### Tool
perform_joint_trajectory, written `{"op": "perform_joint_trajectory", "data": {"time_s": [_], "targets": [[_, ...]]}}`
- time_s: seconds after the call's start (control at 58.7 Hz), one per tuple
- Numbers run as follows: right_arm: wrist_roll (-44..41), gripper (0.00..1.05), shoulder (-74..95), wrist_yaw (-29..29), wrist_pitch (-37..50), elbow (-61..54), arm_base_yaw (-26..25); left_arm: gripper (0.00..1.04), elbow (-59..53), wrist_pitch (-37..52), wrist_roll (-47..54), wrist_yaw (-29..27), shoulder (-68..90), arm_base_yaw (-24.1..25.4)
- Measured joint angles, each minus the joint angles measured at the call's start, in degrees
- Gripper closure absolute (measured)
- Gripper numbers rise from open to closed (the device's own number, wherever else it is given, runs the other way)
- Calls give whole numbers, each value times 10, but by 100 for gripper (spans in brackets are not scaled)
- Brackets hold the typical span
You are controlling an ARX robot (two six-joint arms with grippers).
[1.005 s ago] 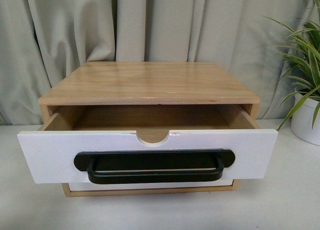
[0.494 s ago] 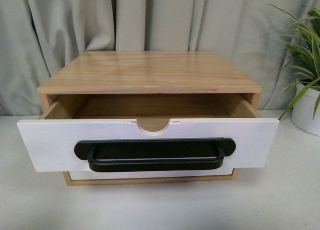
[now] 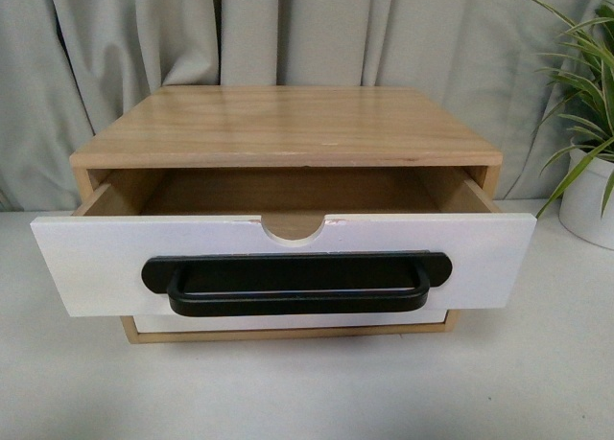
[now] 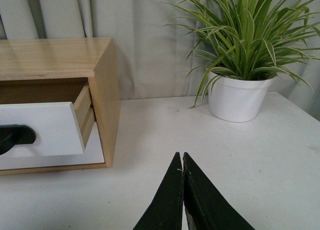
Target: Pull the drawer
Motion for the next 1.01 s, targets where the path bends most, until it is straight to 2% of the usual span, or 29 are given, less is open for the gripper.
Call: {"op": "perform_joint_trajectory", "data": {"time_s": [0.068, 0.136, 0.409, 0.477, 0.75, 0.886, 0.92, 0.971, 1.005], "targets": [[0, 104, 0, 0, 0, 0, 0, 101, 0, -13, 0, 0, -14, 0], [0, 104, 0, 0, 0, 0, 0, 101, 0, -103, 0, 0, -87, 0], [0, 104, -1, 0, 0, 0, 0, 101, 0, -111, 0, 0, -107, 0], [0, 102, -1, 0, 0, 0, 0, 91, 0, -111, 0, 0, -107, 0], [0, 55, -1, 0, 0, 0, 0, 43, 0, -111, 0, 0, -107, 0], [0, 19, -1, 0, 0, 0, 0, 7, 0, -111, 0, 0, -107, 0], [0, 14, -1, 0, 0, 0, 0, 5, 0, -111, 0, 0, -108, 0], [0, 7, -1, 0, 0, 0, 0, 7, 0, -111, 0, 0, -108, 0], [0, 9, -1, 0, 0, 0, 0, 7, 0, -111, 0, 0, -107, 0]]}}
